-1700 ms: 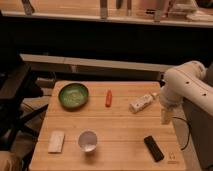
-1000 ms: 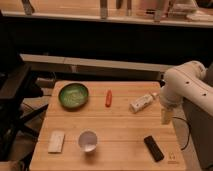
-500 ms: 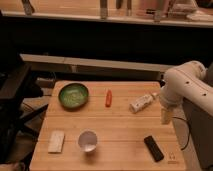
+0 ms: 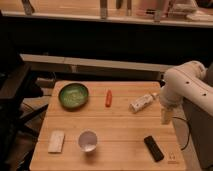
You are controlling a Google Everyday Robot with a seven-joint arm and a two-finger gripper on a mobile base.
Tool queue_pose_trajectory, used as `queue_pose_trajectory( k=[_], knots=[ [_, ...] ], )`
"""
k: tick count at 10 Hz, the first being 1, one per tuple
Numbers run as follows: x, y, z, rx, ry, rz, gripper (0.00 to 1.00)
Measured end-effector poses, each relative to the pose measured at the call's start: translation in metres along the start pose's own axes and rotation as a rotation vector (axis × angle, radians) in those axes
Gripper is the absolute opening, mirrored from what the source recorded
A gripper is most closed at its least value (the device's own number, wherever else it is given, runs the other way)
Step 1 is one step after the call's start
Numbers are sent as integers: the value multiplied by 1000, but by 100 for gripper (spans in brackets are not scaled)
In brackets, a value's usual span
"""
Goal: Pick up the ceramic bowl
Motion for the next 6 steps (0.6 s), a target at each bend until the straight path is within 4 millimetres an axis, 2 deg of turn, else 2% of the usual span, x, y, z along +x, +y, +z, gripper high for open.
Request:
queue_pose_trajectory(
  k=[1,2,4,6],
  knots=[
    [-2,-2,-1,7,6,-9,80],
    [-12,-7,-2,19,9,-36,80],
    [-45,-20,-5,43,22,-102,80],
    [-65,-28,-7,63,38,-144,80]
  ],
)
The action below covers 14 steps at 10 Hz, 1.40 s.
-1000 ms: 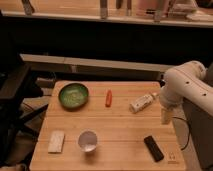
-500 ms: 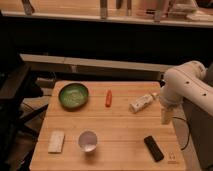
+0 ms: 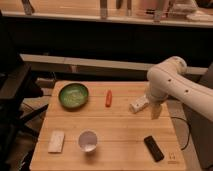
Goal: Pick up the ceramic bowl
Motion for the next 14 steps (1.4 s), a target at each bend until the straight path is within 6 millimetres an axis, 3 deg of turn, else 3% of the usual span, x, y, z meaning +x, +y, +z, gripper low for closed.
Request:
queue_pose_trajectory(
  k=[3,6,11,14],
  knots=[
    [-10,-10,-1,23,19,-64,80],
    [-51,-26,-4,48,27,-133,80],
    [-76,-47,-10,90,32,-226,80],
    [-102,-61,-14,99,36,-281,80]
  ],
)
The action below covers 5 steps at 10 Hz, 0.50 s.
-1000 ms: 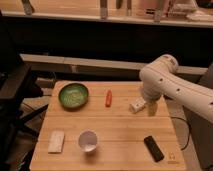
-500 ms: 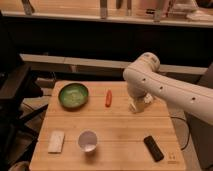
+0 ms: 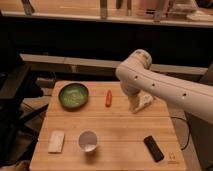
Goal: Pick up the ceramic bowl
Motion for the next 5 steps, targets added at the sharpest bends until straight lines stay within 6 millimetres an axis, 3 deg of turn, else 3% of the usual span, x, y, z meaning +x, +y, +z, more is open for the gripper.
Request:
queue_pose_trajectory(
  k=[3,5],
  knots=[
    [-3,-13,-1,21,5,-34,80],
    [-18,-30,-2,35,1,-66,80]
  ],
)
